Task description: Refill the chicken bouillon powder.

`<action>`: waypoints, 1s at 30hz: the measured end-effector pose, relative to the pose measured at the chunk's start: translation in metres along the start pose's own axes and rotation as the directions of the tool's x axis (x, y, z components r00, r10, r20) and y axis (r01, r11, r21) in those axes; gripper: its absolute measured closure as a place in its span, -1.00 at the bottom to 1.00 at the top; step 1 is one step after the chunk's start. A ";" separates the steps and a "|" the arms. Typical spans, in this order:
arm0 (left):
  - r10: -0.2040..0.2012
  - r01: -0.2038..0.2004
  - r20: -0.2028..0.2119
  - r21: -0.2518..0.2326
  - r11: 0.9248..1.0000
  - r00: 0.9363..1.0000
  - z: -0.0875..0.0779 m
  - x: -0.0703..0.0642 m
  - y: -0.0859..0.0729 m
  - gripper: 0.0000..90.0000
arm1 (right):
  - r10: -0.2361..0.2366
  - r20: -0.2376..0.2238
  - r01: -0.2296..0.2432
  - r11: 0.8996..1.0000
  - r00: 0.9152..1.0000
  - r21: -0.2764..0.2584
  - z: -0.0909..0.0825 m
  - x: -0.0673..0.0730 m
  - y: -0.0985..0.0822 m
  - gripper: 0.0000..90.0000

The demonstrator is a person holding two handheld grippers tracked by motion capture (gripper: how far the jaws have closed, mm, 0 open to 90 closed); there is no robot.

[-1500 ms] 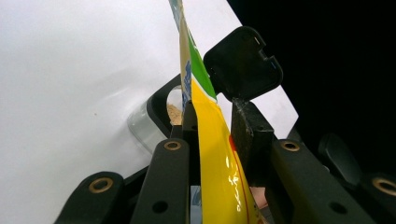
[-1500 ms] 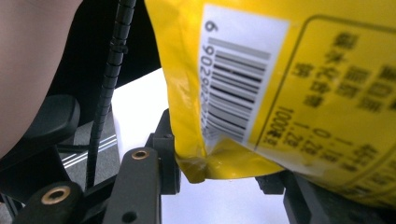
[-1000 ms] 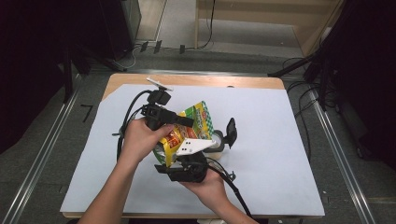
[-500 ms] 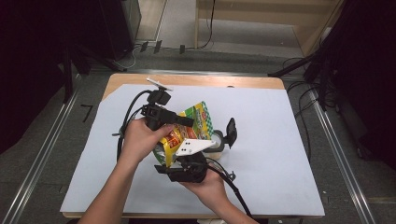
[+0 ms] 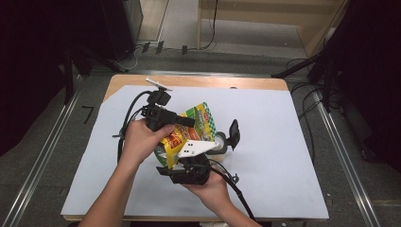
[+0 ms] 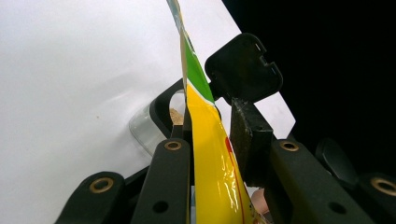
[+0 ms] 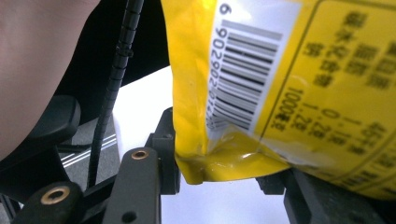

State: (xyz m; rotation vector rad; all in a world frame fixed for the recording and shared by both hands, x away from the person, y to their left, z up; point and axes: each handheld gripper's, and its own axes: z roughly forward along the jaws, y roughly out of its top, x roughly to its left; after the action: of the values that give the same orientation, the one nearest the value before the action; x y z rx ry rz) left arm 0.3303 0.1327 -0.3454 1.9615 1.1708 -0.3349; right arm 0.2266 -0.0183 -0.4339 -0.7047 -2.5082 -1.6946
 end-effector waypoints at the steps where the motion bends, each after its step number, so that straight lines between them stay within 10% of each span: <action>1: 0.000 0.000 -0.001 0.000 1.000 1.000 0.000 0.000 0.000 0.70 | 0.000 0.000 0.000 1.000 1.000 0.000 0.000 0.000 0.000 0.35; 30: 0.012 -0.012 -0.011 0.016 1.000 1.000 0.005 -0.010 -0.001 0.65 | 0.057 -0.029 -0.056 0.998 0.998 0.017 0.005 -0.005 -0.005 0.39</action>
State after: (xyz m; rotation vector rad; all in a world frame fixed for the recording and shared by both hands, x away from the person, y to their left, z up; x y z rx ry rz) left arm 0.3249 0.1232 -0.3439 1.9851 1.1666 -0.3283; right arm 0.2304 -0.0173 -0.4413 -0.7363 -2.4548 -1.6528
